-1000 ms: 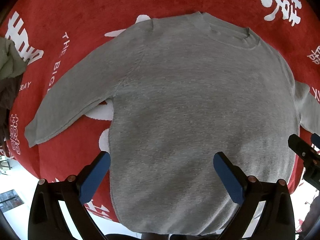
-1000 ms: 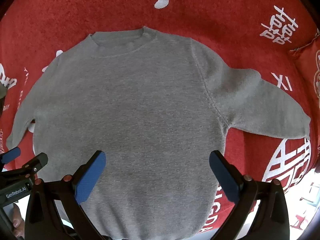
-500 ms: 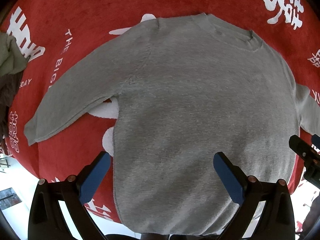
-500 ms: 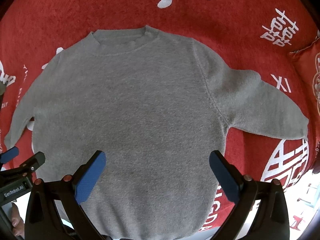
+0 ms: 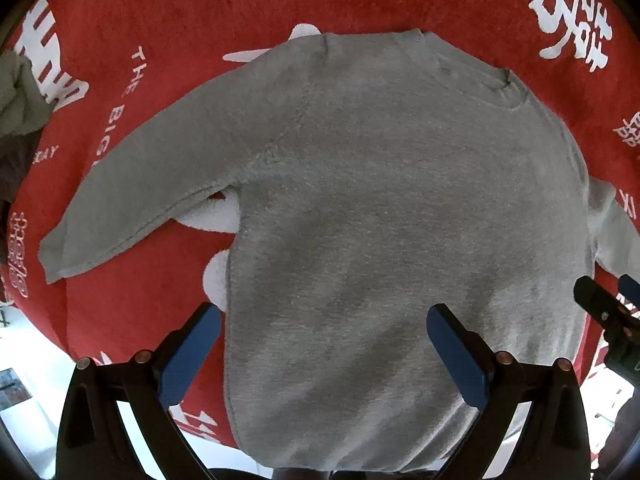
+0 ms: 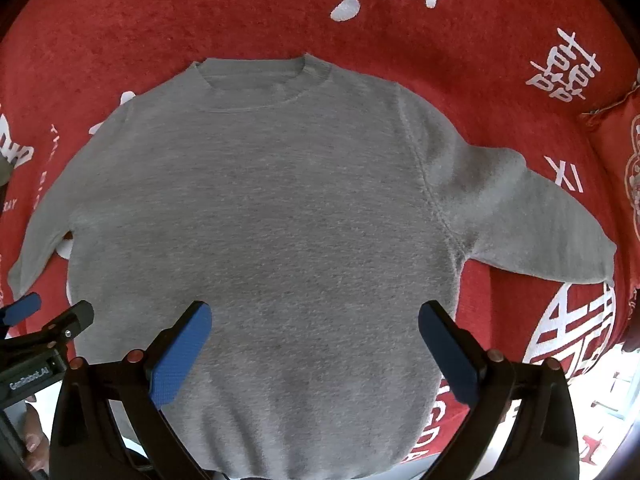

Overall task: Fold small clothes
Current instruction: 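Grasp the sleeve nearest the left gripper and lift it across the body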

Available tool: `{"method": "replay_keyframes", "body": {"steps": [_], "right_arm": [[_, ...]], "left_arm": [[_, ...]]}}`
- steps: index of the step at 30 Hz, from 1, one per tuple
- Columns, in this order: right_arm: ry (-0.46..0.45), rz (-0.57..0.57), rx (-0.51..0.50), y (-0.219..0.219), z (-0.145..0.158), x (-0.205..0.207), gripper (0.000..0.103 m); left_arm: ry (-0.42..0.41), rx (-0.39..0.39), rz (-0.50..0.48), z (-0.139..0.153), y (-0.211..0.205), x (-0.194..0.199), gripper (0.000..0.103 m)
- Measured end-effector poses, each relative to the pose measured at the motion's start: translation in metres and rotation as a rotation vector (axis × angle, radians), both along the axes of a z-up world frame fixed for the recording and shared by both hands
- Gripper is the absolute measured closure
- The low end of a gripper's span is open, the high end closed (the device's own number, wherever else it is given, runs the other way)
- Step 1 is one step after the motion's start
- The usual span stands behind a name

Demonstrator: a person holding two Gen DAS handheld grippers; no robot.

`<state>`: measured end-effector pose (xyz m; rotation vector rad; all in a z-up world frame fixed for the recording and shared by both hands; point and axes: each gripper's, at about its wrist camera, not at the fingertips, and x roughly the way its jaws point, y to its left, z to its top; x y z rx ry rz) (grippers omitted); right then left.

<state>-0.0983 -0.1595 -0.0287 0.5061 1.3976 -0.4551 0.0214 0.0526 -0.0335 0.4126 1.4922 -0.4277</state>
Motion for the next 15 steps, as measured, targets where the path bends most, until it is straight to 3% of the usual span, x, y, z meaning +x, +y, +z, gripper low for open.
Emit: {"method": "replay_keyframes", "body": {"steps": [7, 15], "right_arm": [[-0.009, 0.029, 0.011, 0.012, 0.003, 0.010, 0.000], [-0.049, 0.126, 0.055, 0.053, 0.001, 0.041, 0.000]], "left_arm": [[0.022, -0.148, 0.131, 0.002, 0.029, 0.022, 0.000], [0.015, -0.394, 0.516, -0.020, 0.160, 0.082, 0.000]]}}
